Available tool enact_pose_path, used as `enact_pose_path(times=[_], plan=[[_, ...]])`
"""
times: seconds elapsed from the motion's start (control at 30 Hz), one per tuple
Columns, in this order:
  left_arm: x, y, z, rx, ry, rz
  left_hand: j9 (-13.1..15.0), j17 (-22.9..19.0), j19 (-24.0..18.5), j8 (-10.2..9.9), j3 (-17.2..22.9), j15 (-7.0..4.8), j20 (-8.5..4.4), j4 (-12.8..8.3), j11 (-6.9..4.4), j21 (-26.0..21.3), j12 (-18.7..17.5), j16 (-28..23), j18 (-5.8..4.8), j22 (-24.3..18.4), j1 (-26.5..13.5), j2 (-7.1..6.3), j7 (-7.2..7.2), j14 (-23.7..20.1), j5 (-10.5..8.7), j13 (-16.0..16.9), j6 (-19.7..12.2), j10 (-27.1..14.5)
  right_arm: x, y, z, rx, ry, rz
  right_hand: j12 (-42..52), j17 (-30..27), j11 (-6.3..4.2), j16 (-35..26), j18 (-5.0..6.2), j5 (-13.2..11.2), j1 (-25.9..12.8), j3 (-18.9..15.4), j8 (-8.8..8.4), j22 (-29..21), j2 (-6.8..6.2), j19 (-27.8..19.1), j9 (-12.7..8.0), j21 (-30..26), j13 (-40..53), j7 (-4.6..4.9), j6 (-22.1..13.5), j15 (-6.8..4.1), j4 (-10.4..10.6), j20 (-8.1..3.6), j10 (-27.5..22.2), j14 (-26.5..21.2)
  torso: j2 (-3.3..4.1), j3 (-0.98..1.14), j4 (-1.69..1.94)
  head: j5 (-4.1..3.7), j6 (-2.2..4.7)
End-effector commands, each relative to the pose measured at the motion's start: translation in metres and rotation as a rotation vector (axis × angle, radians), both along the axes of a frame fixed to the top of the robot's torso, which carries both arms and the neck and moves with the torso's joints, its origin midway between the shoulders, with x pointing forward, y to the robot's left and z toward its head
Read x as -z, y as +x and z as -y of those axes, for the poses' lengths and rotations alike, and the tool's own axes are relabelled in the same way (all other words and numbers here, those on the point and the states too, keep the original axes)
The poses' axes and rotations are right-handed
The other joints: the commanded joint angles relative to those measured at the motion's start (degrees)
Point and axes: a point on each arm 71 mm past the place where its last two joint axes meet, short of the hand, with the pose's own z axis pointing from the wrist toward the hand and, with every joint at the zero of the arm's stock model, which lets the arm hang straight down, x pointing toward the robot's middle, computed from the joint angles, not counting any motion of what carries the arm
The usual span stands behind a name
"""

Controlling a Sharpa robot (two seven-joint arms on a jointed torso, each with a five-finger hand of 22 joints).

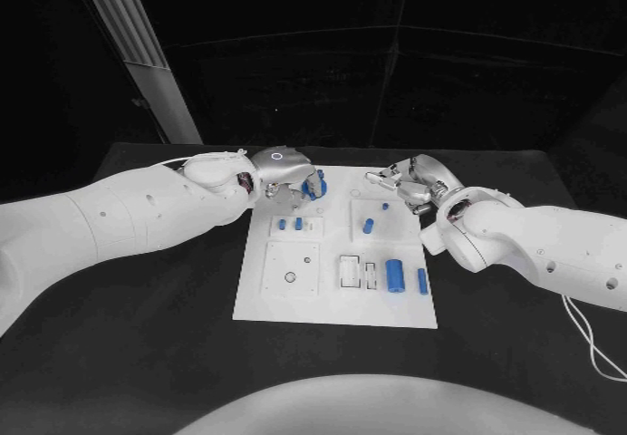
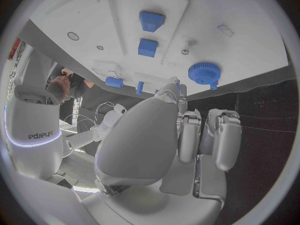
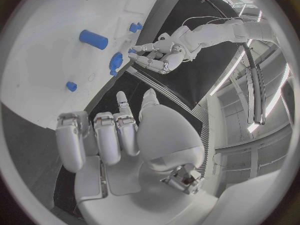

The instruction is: Assemble the parts on the task board

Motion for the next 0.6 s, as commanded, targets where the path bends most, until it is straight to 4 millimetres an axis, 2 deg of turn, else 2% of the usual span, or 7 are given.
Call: enact_pose_path(times=[0.03,0.23,0.6], plan=[[-0.011,-0.002,-0.003,0.02,-0.051,0.044,-0.1,15.1,6.0,0.2,0.4,-0.53,-0.56,0.1,0.06,0.2,-0.3,0.2,-0.38,15.1,-0.6,0.16,0.1,5.9,0.24,0.0,0.4,0.4,-0.001,0.0,0.0,-0.008,-0.001,0.004,0.1,15.1,0.28,0.1,-0.43,0.2,0.6,-0.3,0.31,15.1,0.03,5.9,0.0,0.2,15.0,-0.11,-0.5,-0.09,0.1,0.21,6.0,6.0,0.06,-0.03,-0.08,-0.01,0.16],[-0.016,-0.002,-0.017,0.0,-0.033,0.022,-0.1,15.1,6.0,0.2,0.5,-0.53,-0.57,0.1,0.07,0.2,-0.5,0.2,-0.38,15.1,-0.8,0.13,0.1,5.9,0.24,0.0,0.4,0.5,-0.001,0.0,0.001,-0.006,-0.002,0.004,0.1,15.1,0.28,0.1,-0.43,0.2,0.6,-0.3,0.31,15.1,0.03,5.9,0.0,0.2,15.0,-0.11,-0.5,-0.09,0.1,0.21,6.0,6.0,0.06,0.05,-0.05,0.21,-0.04],[-0.013,0.0,-0.038,-0.041,0.006,-0.024,-0.2,15.1,6.0,-0.1,0.7,-0.51,-0.58,0.1,0.11,0.2,-0.9,0.2,-0.38,15.1,-1.2,0.12,0.12,5.9,0.24,0.0,0.3,0.5,-0.001,0.0,0.001,-0.007,-0.002,0.004,0.1,15.1,0.27,0.1,-0.43,0.2,1.0,-0.5,0.43,15.1,-0.07,5.9,0.0,0.2,15.0,-0.12,-0.5,-0.09,0.0,0.2,6.0,6.0,0.05,-0.03,-0.11,0.21,-0.22]])
